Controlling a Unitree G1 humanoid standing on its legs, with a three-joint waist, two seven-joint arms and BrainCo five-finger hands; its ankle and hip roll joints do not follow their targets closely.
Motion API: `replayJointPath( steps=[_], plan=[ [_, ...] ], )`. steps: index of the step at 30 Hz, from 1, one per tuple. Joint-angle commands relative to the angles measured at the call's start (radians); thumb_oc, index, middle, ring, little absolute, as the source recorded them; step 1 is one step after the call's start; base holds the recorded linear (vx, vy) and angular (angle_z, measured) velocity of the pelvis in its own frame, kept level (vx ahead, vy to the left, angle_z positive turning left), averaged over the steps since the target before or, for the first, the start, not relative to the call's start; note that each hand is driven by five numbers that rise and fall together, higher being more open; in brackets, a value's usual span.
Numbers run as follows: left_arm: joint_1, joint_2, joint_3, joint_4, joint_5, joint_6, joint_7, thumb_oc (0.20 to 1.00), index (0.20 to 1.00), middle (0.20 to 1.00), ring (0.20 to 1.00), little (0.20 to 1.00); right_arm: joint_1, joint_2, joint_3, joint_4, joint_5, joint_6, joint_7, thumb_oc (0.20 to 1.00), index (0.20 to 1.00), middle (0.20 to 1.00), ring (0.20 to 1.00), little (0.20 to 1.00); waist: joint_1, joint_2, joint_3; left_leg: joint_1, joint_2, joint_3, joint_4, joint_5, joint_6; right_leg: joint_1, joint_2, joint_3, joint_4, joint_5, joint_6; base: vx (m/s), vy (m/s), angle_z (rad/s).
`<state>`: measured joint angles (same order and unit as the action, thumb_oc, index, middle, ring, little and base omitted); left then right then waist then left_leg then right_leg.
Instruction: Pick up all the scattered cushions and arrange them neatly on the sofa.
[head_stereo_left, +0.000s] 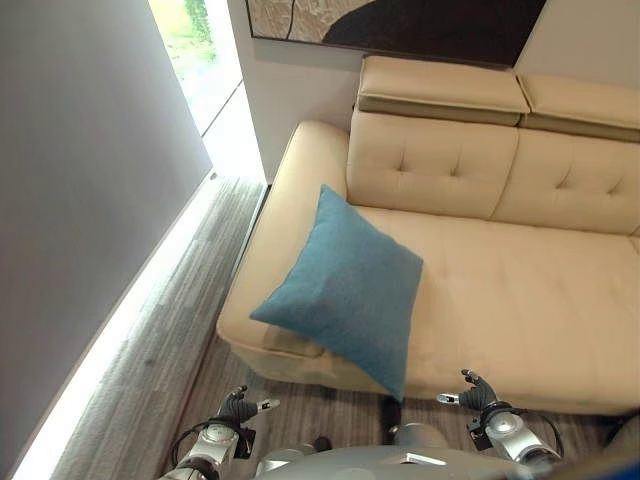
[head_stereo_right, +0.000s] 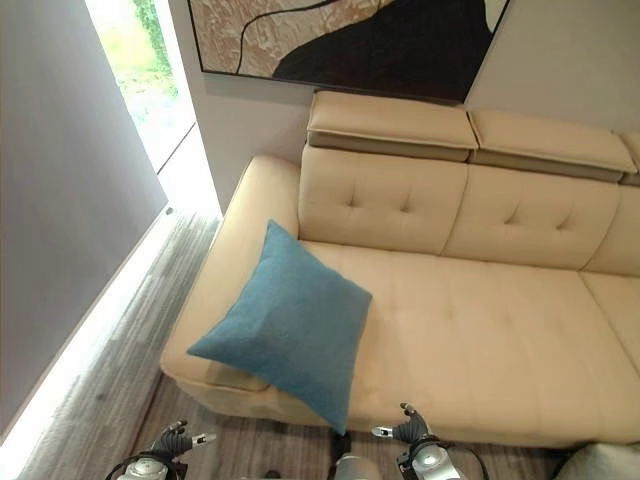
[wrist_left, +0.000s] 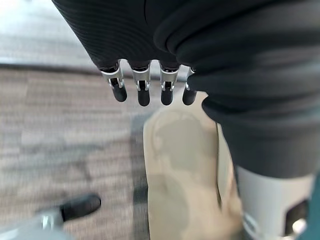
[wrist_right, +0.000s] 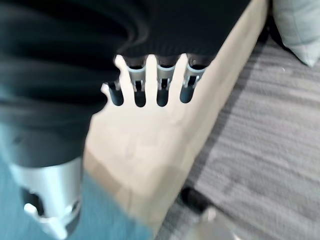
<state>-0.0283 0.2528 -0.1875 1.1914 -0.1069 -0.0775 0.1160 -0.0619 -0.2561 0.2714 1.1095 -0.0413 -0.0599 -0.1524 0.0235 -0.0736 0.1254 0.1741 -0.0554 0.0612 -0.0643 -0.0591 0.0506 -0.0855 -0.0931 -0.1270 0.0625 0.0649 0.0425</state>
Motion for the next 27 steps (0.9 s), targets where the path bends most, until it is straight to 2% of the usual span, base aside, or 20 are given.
replayJointPath(
  steps=[1,4,13,16,20,23,27],
  plan=[
    [-0.049,0.003,0.016,0.005,0.007,-0.019,0.048,1.000,1.000,1.000,1.000,1.000,-0.025,-0.060,0.002,-0.015,0.043,-0.019,-0.017,1.000,1.000,1.000,1.000,1.000,0.009,0.026,0.012,-0.077,0.037,-0.058,0.040,0.023,-0.038,0.103,-0.007,0.003,-0.024,-0.005,0.033,0.13,-0.089,0.02],
    [-0.037,0.006,0.043,0.005,0.005,-0.015,0.096,1.000,1.000,1.000,1.000,1.000,-0.013,-0.055,-0.015,-0.017,0.055,-0.029,-0.034,1.000,1.000,1.000,1.000,1.000,0.016,0.021,-0.004,-0.053,0.043,-0.070,0.014,0.028,-0.047,0.148,0.001,-0.017,-0.062,-0.013,0.032,0.10,-0.052,0.08],
    [-0.029,0.034,0.059,-0.012,0.013,-0.018,0.122,1.000,1.000,1.000,1.000,1.000,-0.011,-0.058,-0.001,-0.030,0.033,-0.034,-0.039,1.000,1.000,1.000,1.000,1.000,0.025,0.026,-0.021,-0.020,0.043,-0.077,-0.022,0.031,-0.054,0.200,0.003,-0.024,-0.107,-0.016,0.036,0.06,0.012,0.08],
    [-0.047,0.076,0.081,-0.099,-0.018,-0.038,0.132,1.000,1.000,1.000,1.000,1.000,-0.018,-0.068,0.001,-0.058,0.035,-0.035,-0.038,1.000,1.000,1.000,1.000,1.000,0.022,0.032,-0.021,-0.025,0.041,-0.072,-0.023,0.029,-0.056,0.196,-0.003,-0.023,-0.110,-0.013,0.041,0.03,0.037,0.00],
    [-0.052,0.174,0.135,-0.385,-0.066,-0.071,0.150,1.000,1.000,1.000,1.000,1.000,-0.019,-0.097,-0.006,-0.125,0.038,-0.032,-0.029,1.000,1.000,1.000,1.000,1.000,0.016,0.049,-0.010,-0.036,0.037,-0.059,-0.023,0.026,-0.057,0.186,-0.011,-0.017,-0.124,0.000,0.048,0.01,0.046,-0.01],
    [-0.045,0.214,0.166,-0.547,-0.057,-0.080,0.170,1.000,1.000,1.000,1.000,1.000,-0.010,-0.103,-0.009,-0.153,0.029,-0.026,-0.022,1.000,1.000,1.000,1.000,1.000,0.012,0.057,-0.007,-0.041,0.035,-0.053,-0.023,0.021,-0.058,0.187,-0.013,-0.013,-0.136,0.006,0.052,0.02,0.032,-0.05],
    [-0.093,0.232,0.152,-0.608,-0.062,-0.082,0.170,1.000,1.000,1.000,1.000,1.000,-0.014,-0.105,-0.007,-0.175,0.041,-0.018,-0.018,1.000,1.000,1.000,1.000,1.000,0.001,0.065,0.000,-0.051,0.036,-0.044,-0.023,0.019,-0.060,0.178,-0.014,-0.008,-0.142,0.009,0.055,0.00,0.006,-0.03]
  ],
)
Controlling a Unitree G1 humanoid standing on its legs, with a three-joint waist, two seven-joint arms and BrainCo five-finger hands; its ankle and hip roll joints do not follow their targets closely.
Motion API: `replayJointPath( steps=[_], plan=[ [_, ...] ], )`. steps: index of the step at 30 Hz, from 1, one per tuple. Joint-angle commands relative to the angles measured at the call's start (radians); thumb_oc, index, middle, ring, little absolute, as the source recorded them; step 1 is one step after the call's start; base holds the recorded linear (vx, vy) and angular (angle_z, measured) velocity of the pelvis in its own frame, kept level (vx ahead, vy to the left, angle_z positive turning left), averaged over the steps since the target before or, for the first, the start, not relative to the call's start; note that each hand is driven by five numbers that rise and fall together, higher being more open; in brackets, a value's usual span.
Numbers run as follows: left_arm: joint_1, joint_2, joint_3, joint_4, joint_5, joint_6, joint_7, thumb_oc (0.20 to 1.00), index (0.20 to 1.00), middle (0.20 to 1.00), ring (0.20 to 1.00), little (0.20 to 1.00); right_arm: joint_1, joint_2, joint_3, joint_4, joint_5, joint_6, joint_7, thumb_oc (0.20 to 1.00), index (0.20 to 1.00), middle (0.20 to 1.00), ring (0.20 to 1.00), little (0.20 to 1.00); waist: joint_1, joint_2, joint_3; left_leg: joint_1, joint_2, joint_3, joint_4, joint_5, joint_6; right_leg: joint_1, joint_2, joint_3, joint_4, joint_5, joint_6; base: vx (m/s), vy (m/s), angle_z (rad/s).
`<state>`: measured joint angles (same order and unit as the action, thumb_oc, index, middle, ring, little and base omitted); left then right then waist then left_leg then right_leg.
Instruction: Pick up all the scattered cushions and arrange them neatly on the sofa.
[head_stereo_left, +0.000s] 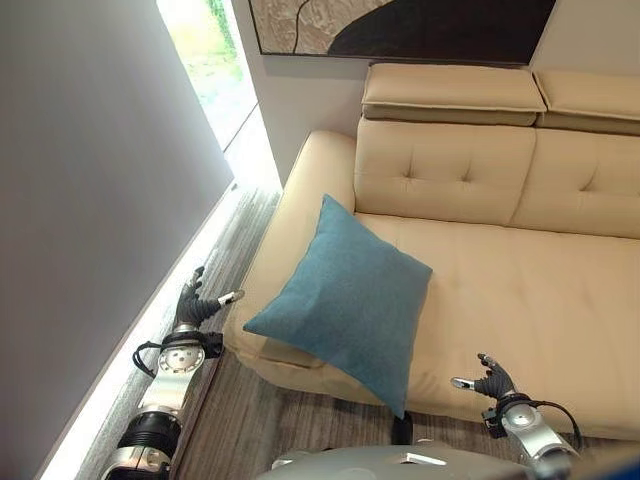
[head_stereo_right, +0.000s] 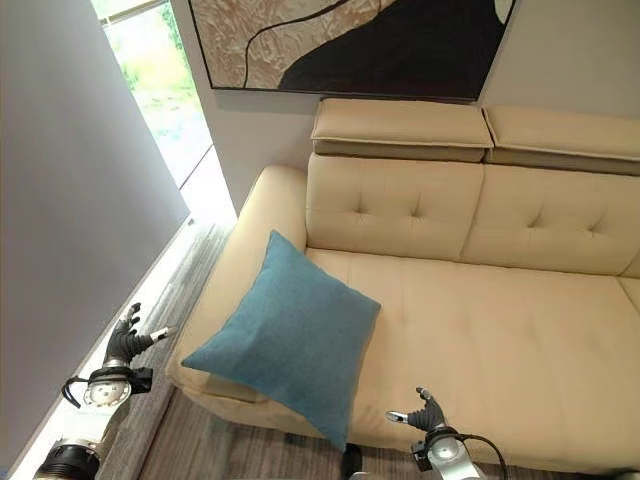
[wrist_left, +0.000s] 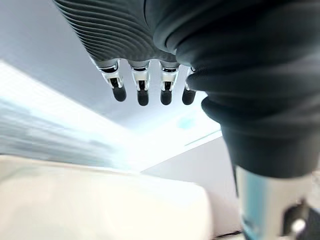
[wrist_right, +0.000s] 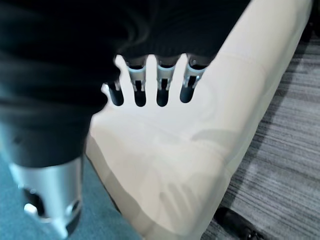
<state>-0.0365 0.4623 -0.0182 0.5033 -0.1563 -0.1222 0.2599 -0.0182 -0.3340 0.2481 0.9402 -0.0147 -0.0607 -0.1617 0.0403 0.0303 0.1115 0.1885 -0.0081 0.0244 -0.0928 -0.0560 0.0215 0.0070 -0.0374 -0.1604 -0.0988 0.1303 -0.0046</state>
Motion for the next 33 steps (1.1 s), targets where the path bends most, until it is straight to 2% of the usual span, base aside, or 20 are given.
replayJointPath(
  steps=[1,7,10,19,26,33],
  plan=[
    [-0.133,0.029,-0.050,0.089,-0.008,-0.034,0.020,1.000,1.000,1.000,1.000,1.000,-0.074,-0.025,0.023,0.001,0.021,-0.013,-0.014,1.000,1.000,1.000,1.000,1.000,-0.023,-0.035,0.024,-0.078,-0.011,-0.004,0.006,0.018,-0.032,0.072,-0.069,0.028,0.020,-0.053,0.103,-0.06,-0.001,-0.06],
    [-0.263,0.033,-0.135,0.122,-0.018,-0.031,0.017,1.000,1.000,1.000,1.000,1.000,-0.139,-0.017,0.030,0.010,0.062,-0.006,-0.040,1.000,1.000,1.000,1.000,1.000,-0.047,-0.016,0.050,-0.152,-0.013,0.008,0.006,0.036,-0.032,-0.012,-0.069,0.043,0.029,-0.037,0.103,-0.10,0.010,-0.08],
    [-0.350,0.029,-0.189,0.157,-0.027,-0.033,0.025,1.000,1.000,1.000,1.000,1.000,-0.192,-0.011,0.038,0.000,0.102,-0.012,-0.058,1.000,1.000,1.000,1.000,1.000,-0.063,-0.005,0.070,-0.223,-0.015,0.021,0.008,0.058,-0.031,-0.095,-0.069,0.054,0.049,-0.025,0.100,-0.10,0.013,-0.10],
    [-0.469,0.026,-0.254,0.186,-0.045,-0.045,0.035,1.000,1.000,1.000,1.000,1.000,-0.246,0.008,0.044,0.002,0.169,-0.031,-0.083,1.000,1.000,1.000,1.000,1.000,-0.076,0.001,0.085,-0.350,-0.021,0.028,0.028,0.088,-0.032,-0.221,-0.081,0.058,0.085,-0.009,0.094,-0.03,0.003,-0.03],
    [-0.496,0.005,-0.320,0.227,-0.005,-0.024,0.016,1.000,1.000,1.000,1.000,1.000,-0.303,0.071,-0.006,0.038,0.381,-0.071,-0.084,1.000,1.000,1.000,1.000,1.000,-0.076,0.013,0.120,-0.440,-0.022,0.037,0.070,0.090,-0.034,-0.301,-0.097,0.071,0.101,0.006,0.093,-0.01,0.004,0.00],
    [-0.466,-0.055,-0.346,0.230,-0.034,-0.032,0.010,1.000,1.000,1.000,1.000,1.000,-0.380,0.113,-0.008,0.031,0.465,-0.102,-0.113,1.000,1.000,1.000,1.000,1.000,-0.062,0.035,0.154,-0.555,-0.028,0.042,0.144,0.074,-0.037,-0.396,-0.105,0.081,0.119,0.016,0.089,-0.03,0.011,0.01]
  ],
)
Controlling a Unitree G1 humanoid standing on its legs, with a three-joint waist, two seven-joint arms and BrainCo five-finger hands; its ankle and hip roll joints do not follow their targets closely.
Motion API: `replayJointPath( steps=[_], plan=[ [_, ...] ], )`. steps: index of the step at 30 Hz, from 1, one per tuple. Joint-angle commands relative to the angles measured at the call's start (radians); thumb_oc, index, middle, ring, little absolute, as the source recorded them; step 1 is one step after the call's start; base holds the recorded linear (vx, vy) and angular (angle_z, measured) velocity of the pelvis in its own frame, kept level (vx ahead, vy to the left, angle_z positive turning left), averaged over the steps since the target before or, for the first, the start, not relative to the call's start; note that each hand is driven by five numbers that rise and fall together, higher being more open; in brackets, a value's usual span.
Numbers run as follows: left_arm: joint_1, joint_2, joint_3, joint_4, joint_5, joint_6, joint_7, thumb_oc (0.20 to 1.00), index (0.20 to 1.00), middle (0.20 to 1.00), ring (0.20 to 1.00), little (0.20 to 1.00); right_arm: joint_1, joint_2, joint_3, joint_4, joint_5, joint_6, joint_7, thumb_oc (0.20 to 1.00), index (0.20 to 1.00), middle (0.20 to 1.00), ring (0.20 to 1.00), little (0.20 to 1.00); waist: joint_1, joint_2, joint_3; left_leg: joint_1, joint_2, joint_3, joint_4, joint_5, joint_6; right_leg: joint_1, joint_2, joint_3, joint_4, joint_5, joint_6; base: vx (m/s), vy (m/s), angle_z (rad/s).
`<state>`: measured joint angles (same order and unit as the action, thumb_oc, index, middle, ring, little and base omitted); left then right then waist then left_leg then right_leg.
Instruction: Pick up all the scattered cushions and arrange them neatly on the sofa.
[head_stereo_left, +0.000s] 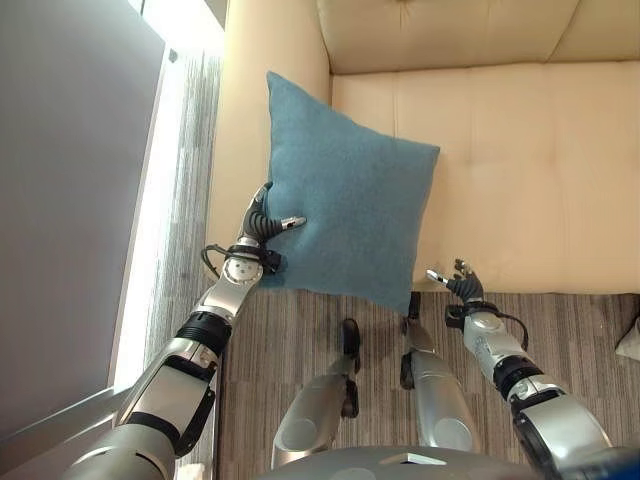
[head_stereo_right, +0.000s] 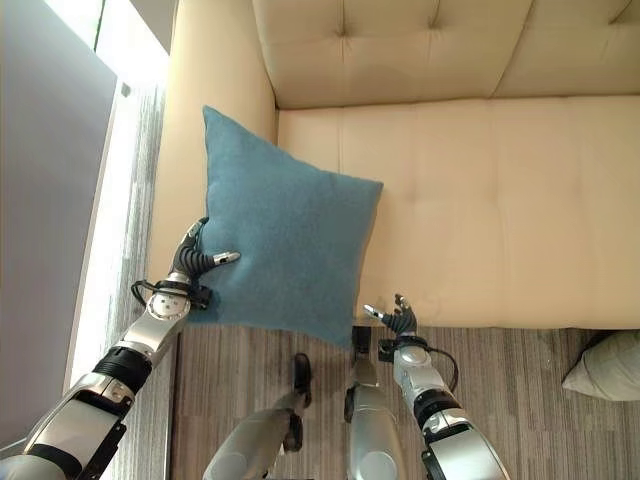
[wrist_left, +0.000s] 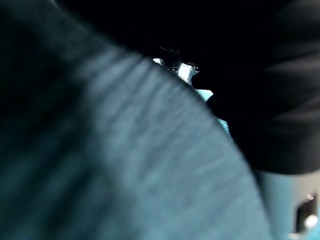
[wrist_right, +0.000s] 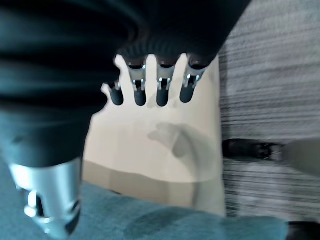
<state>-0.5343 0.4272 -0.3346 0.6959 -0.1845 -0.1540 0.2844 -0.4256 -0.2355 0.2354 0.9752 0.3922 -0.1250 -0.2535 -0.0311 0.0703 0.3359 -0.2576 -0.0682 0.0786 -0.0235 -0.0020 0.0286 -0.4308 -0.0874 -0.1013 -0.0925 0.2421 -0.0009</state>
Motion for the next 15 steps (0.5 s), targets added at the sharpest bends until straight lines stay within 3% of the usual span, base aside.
replayJointPath(
  steps=[1,7,14,15],
  plan=[
    [0.035,-0.023,-0.029,0.012,-0.018,-0.007,-0.013,1.000,1.000,1.000,1.000,1.000,0.010,0.016,0.009,-0.006,0.067,-0.044,-0.022,1.000,1.000,1.000,1.000,1.000,0.015,0.004,-0.064,-0.128,0.028,-0.014,0.078,0.023,-0.044,0.022,-0.056,0.025,0.116,-0.094,0.086,-0.04,0.034,-0.04],
    [0.030,-0.041,-0.035,-0.096,-0.061,-0.040,-0.002,1.000,1.000,1.000,1.000,1.000,-0.075,0.038,0.067,-0.006,0.033,-0.049,-0.026,1.000,1.000,1.000,1.000,1.000,0.040,0.041,-0.045,-0.207,0.014,-0.028,0.069,0.047,-0.043,-0.065,-0.063,0.024,0.119,-0.083,0.084,-0.04,0.013,0.06],
    [0.031,-0.103,-0.051,-0.155,-0.143,-0.079,0.027,1.000,1.000,1.000,1.000,1.000,-0.157,0.122,0.173,-0.065,0.061,-0.083,0.000,1.000,1.000,1.000,1.000,1.000,0.068,0.051,-0.047,-0.222,0.007,-0.054,0.049,0.061,-0.043,-0.080,-0.059,0.015,0.105,-0.075,0.084,-0.01,-0.007,0.06],
    [0.033,-0.110,-0.061,-0.182,-0.162,-0.089,0.029,0.200,0.200,0.200,0.200,0.200,-0.172,0.155,0.196,-0.090,0.108,-0.101,0.021,0.200,0.200,0.200,0.200,0.200,0.077,0.052,-0.046,-0.230,0.006,-0.058,0.055,0.062,-0.044,-0.082,-0.060,0.014,0.102,-0.072,0.084,-0.03,-0.012,0.10]
  ],
)
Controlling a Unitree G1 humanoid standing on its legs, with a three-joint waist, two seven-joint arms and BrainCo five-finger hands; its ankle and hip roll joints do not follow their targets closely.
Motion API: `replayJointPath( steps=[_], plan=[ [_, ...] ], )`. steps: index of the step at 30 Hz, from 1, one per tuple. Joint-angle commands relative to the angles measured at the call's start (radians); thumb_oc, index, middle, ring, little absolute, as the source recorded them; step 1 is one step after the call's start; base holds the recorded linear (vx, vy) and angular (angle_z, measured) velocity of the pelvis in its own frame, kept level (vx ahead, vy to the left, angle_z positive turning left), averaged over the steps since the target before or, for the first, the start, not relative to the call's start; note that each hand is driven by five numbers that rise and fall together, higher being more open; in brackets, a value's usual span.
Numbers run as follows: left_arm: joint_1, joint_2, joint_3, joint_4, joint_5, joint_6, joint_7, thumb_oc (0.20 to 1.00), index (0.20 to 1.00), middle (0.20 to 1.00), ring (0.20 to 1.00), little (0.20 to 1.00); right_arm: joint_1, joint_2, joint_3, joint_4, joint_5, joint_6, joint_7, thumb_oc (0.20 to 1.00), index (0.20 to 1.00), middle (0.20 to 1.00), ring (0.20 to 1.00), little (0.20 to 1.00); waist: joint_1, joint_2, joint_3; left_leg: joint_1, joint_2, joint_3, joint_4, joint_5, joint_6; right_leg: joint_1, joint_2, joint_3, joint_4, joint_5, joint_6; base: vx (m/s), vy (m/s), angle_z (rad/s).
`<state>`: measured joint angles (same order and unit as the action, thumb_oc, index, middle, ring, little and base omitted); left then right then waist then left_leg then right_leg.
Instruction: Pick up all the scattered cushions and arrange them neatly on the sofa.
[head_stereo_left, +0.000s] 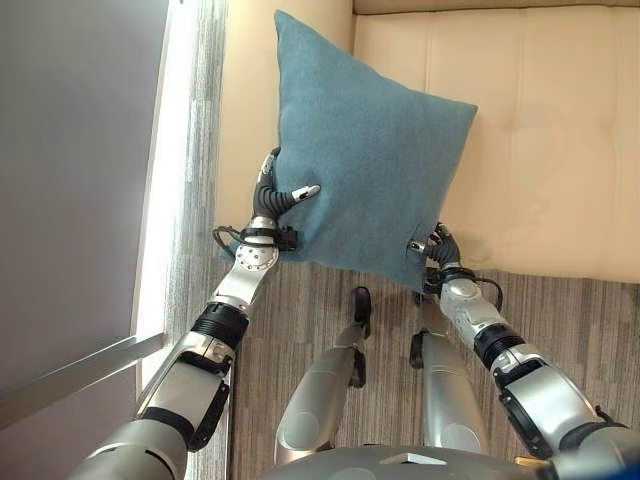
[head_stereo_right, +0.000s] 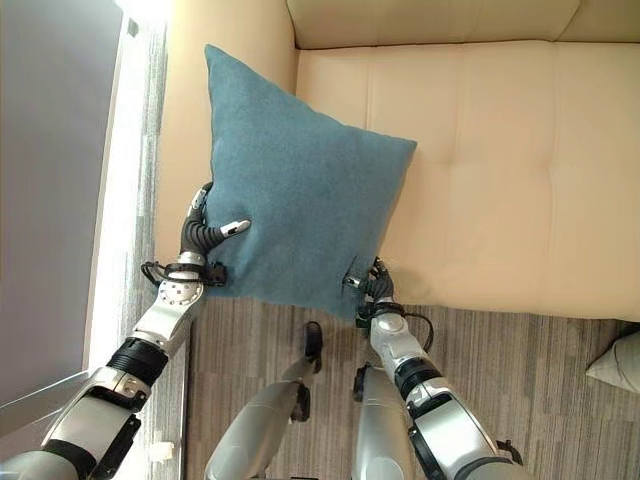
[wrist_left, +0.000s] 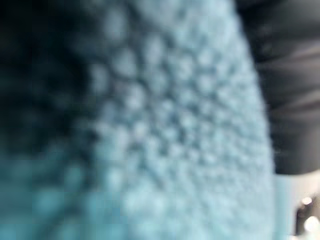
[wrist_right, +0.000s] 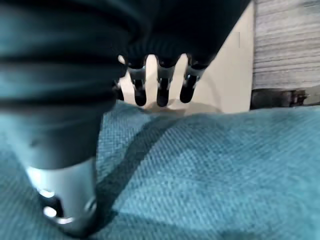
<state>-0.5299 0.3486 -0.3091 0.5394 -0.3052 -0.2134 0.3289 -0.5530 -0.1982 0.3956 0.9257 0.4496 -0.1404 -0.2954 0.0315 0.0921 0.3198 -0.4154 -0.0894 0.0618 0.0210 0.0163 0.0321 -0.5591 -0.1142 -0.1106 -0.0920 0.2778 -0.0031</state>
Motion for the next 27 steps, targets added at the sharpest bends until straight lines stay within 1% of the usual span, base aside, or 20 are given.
replayJointPath(
  steps=[1,4,6,9,10,11,13,16,17,18,19,23,25,26,27],
  plan=[
    [0.029,-0.035,-0.091,-0.029,-0.048,-0.035,-0.011,0.200,0.200,0.200,0.200,0.200,-0.045,0.128,0.045,-0.063,0.072,-0.098,0.068,0.200,0.200,0.200,0.200,0.200,0.016,0.026,-0.031,-0.075,0.028,-0.043,0.015,0.043,-0.048,0.048,-0.033,0.021,0.101,-0.109,0.086,-0.02,-0.017,0.16],
    [0.057,-0.053,-0.087,-0.037,-0.071,-0.037,-0.020,0.200,0.200,0.200,0.200,0.200,0.002,0.129,0.043,-0.131,0.107,-0.111,0.083,0.200,0.200,0.200,0.200,0.200,0.006,0.006,-0.046,-0.045,0.031,-0.048,0.012,0.037,-0.049,0.082,-0.030,0.016,0.092,-0.113,0.086,0.03,-0.049,0.10],
    [0.102,-0.060,-0.075,-0.061,-0.084,-0.039,-0.030,0.200,0.200,0.200,0.200,0.200,0.063,0.099,0.026,-0.203,0.060,-0.114,0.068,0.200,0.200,0.200,0.200,0.200,-0.006,-0.013,-0.056,0.003,0.036,-0.049,0.001,0.031,-0.049,0.128,-0.027,0.015,0.083,-0.118,0.085,0.07,-0.064,-0.01],
    [0.193,-0.064,-0.062,-0.138,-0.082,-0.031,-0.059,0.200,0.200,0.200,0.200,0.200,0.190,0.033,-0.023,-0.351,0.023,-0.117,0.078,0.200,0.200,0.200,0.200,0.200,-0.023,-0.038,-0.076,0.121,0.053,-0.044,-0.029,0.017,-0.050,0.248,-0.018,0.006,0.060,-0.139,0.084,0.13,-0.072,-0.08],
    [0.193,-0.063,-0.062,-0.138,-0.082,-0.031,-0.059,0.200,0.200,0.200,0.200,0.200,0.190,0.033,-0.023,-0.351,0.023,-0.117,0.078,0.200,0.200,0.200,0.200,0.200,-0.024,-0.038,-0.078,0.117,0.052,-0.045,-0.030,0.020,-0.049,0.245,-0.019,0.006,0.059,-0.137,0.084,0.18,-0.065,-0.10],
    [0.249,-0.058,-0.052,-0.189,-0.074,-0.022,-0.078,0.200,0.200,0.200,0.200,0.200,0.264,-0.005,-0.053,-0.423,-0.010,-0.113,0.085,0.200,0.200,0.200,0.200,0.200,-0.032,-0.051,-0.097,0.188,0.057,-0.042,-0.049,0.011,-0.047,0.315,-0.003,0.000,0.044,-0.150,0.085,0.15,-0.046,-0.07],
    [0.309,-0.052,-0.038,-0.233,-0.070,-0.013,-0.091,0.200,0.200,0.200,0.200,0.200,0.331,-0.030,-0.083,-0.489,-0.040,-0.104,0.094,0.200,0.200,0.200,0.200,0.200,-0.038,-0.062,-0.118,0.264,0.064,-0.039,-0.076,0.007,-0.046,0.383,0.009,-0.002,0.027,-0.161,0.088,0.19,-0.060,-0.07],
    [0.438,-0.022,0.007,-0.344,-0.058,-0.001,-0.124,0.200,0.200,0.200,0.200,0.200,0.454,-0.077,-0.142,-0.613,-0.119,-0.086,0.122,0.200,0.200,0.200,0.200,0.200,-0.040,-0.081,-0.188,0.366,0.076,-0.027,-0.108,-0.003,-0.046,0.474,0.022,-0.005,0.015,-0.175,0.098,0.15,-0.013,-0.10],
    [0.438,-0.022,0.007,-0.345,-0.058,-0.001,-0.124,0.200,0.200,0.200,0.200,0.200,0.454,-0.077,-0.142,-0.613,-0.119,-0.086,0.122,0.200,0.200,0.200,0.200,0.200,-0.040,-0.081,-0.188,0.366,0.076,-0.027,-0.108,-0.003,-0.046,0.475,0.022,-0.005,0.015,-0.175,0.098,0.07,0.048,-0.19],
    [0.470,-0.011,0.021,-0.374,-0.056,0.004,-0.129,0.200,0.200,0.200,0.200,0.200,0.488,-0.080,-0.162,-0.647,-0.131,-0.082,0.123,0.200,0.200,0.200,0.200,0.200,-0.041,-0.089,-0.216,0.397,0.075,-0.023,-0.108,-0.014,-0.043,0.502,0.023,-0.004,0.017,-0.179,0.102,0.06,0.049,-0.15],
    [0.481,-0.010,0.025,-0.382,-0.056,0.005,-0.131,0.200,0.200,0.200,0.200,0.200,0.497,-0.080,-0.167,-0.660,-0.135,-0.081,0.125,0.200,0.200,0.200,0.200,0.200,-0.042,-0.091,-0.225,0.410,0.074,-0.019,-0.108,-0.020,-0.042,0.513,0.024,-0.002,0.016,-0.181,0.105,0.06,0.080,-0.18],
    [0.519,-0.003,0.040,-0.431,-0.048,0.009,-0.132,0.200,0.200,0.200,0.200,0.200,0.532,-0.077,-0.189,-0.719,-0.136,-0.081,0.131,0.200,0.200,0.200,0.200,0.200,-0.045,-0.097,-0.247,0.455,0.069,-0.003,-0.108,-0.044,-0.031,0.539,0.024,0.023,0.022,-0.184,0.113,0.01,0.090,-0.19],
    [0.527,-0.005,0.044,-0.451,-0.056,0.009,-0.131,0.200,0.200,0.200,0.200,0.200,0.535,-0.072,-0.185,-0.742,-0.135,-0.081,0.138,0.200,0.200,0.200,0.200,0.200,-0.044,-0.099,-0.245,0.473,0.065,0.012,-0.108,-0.053,-0.022,0.536,0.022,0.046,0.035,-0.180,0.125,-0.06,0.133,-0.38],
    [0.526,-0.003,0.051,-0.463,-0.057,0.010,-0.125,0.200,0.200,0.200,0.200,0.200,0.527,-0.060,-0.178,-0.762,-0.129,-0.081,0.144,0.200,0.200,0.200,0.200,0.200,-0.038,-0.097,-0.236,0.486,0.062,0.040,-0.104,-0.058,-0.007,0.518,0.018,0.062,0.095,-0.188,0.139,-0.09,0.113,-0.73],
    [0.526,-0.002,0.052,-0.463,-0.057,0.010,-0.125,0.200,0.200,0.200,0.200,0.200,0.526,-0.060,-0.178,-0.762,-0.129,-0.081,0.144,0.200,0.200,0.200,0.200,0.200,-0.036,-0.097,-0.235,0.487,0.062,0.041,-0.104,-0.059,-0.006,0.517,0.018,0.063,0.097,-0.189,0.139,-0.13,0.045,-0.76]
  ],
)
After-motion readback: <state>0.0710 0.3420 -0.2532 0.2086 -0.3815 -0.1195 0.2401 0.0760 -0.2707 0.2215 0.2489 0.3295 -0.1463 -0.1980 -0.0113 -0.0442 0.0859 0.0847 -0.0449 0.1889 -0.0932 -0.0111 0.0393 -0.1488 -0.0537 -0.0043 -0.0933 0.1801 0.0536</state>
